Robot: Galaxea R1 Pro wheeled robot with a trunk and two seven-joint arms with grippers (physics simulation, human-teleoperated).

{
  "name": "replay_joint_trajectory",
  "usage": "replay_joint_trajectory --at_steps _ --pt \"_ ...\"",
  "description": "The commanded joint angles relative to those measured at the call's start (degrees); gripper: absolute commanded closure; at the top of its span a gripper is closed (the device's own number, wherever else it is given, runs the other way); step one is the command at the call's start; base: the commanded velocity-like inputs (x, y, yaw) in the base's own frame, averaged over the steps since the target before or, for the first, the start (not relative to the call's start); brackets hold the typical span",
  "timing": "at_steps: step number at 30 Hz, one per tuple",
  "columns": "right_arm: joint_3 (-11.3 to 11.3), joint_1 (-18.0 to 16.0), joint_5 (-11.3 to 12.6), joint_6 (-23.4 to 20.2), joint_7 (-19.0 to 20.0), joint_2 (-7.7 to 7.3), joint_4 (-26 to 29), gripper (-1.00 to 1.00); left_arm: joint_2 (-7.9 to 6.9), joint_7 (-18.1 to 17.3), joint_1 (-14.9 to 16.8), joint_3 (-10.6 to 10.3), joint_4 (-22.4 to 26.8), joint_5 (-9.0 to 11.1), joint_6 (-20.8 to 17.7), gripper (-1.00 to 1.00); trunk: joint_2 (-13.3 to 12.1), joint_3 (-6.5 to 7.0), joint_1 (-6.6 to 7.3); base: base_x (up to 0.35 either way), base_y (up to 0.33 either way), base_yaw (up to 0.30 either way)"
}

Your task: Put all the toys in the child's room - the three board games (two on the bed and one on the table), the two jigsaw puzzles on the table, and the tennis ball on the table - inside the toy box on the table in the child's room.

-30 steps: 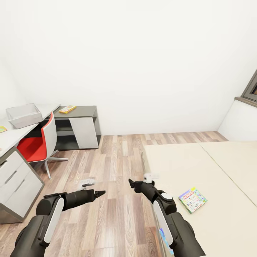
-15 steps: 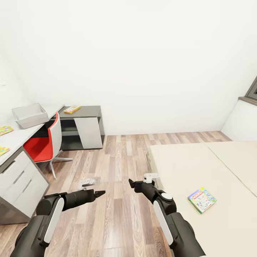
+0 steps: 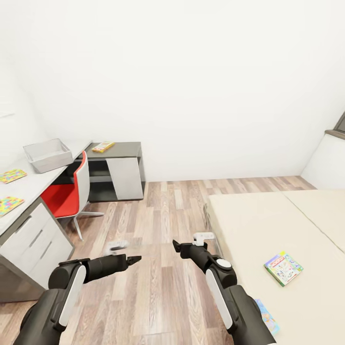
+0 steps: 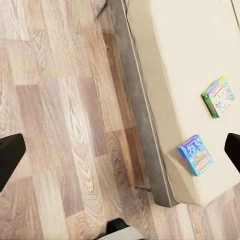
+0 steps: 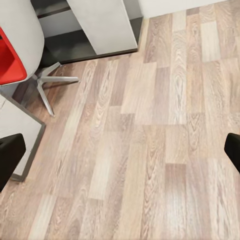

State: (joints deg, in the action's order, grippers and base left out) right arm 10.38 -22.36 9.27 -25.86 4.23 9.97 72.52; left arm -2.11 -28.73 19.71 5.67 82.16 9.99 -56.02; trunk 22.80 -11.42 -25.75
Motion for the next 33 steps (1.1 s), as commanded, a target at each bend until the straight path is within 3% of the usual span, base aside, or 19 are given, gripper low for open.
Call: replay_joint_trajectory --at_steps 1,10,33 --pt "-0.1 0.0 0.3 -0.3 0.0 0.03 0.1 -1.00 0.00 0.0 0.0 0.1 0.0 0.3 -0.4 -1.00 0.1 -0.12 -0.03 0.000 0.222 0.000" --pt "-0.1 0.0 0.5 -0.4 -0.1 0.03 0.1 -1.00 0.00 0.0 0.0 0.0 0.0 0.3 -0.3 -1.00 0.1 -0.03 -0.03 0.000 0.217 -0.079" --pt "-0.1 0.0 0.5 -0.5 -0.1 0.03 0.1 -1.00 0.00 0.0 0.0 0.1 0.0 0.3 0.6 -1.00 0.1 0.60 -0.03 0.089 0.112 -0.257"
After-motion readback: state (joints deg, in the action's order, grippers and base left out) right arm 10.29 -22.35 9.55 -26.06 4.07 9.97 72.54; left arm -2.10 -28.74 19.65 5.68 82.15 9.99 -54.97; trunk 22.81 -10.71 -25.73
